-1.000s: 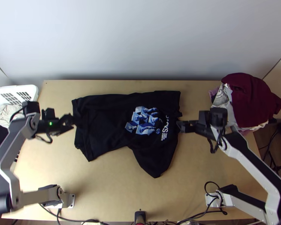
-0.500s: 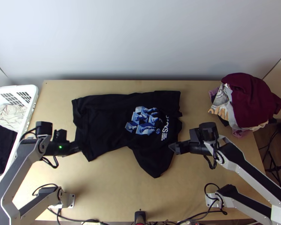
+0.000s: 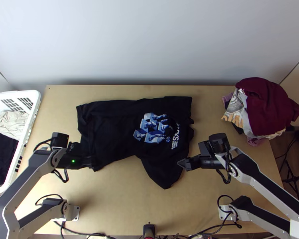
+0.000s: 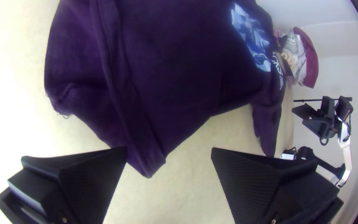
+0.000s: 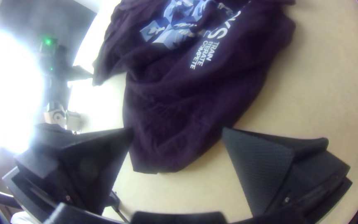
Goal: Fold the t-shirt
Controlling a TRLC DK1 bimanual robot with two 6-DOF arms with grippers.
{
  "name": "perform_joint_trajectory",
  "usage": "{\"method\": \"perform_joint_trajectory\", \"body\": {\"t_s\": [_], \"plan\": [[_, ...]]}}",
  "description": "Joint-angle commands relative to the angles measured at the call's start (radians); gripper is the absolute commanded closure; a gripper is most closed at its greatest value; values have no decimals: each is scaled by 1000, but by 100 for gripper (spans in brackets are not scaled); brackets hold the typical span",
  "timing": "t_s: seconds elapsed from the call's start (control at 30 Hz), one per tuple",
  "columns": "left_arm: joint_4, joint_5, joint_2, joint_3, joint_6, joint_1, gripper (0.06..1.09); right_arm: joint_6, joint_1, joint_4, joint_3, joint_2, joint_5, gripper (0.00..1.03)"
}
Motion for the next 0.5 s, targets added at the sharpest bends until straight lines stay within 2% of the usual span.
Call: {"method": "perform_joint_trajectory", "body": {"t_s": [0.0, 0.23, 0.3, 0.47], "plan": [[96, -27, 22, -53, -35, -78, 11, -1, 4, -5, -13, -5, -4, 4], [139, -30, 22, -85, -53, -121, 11, -1, 5, 6, -25, -5, -4, 4], [141, -30, 28, -85, -62, -121, 16, -1, 8, 11, -42, -5, -4, 4], [159, -30, 53, -83, -87, -122, 16, 10, 36, 101, -115, 39, -5, 4]]}}
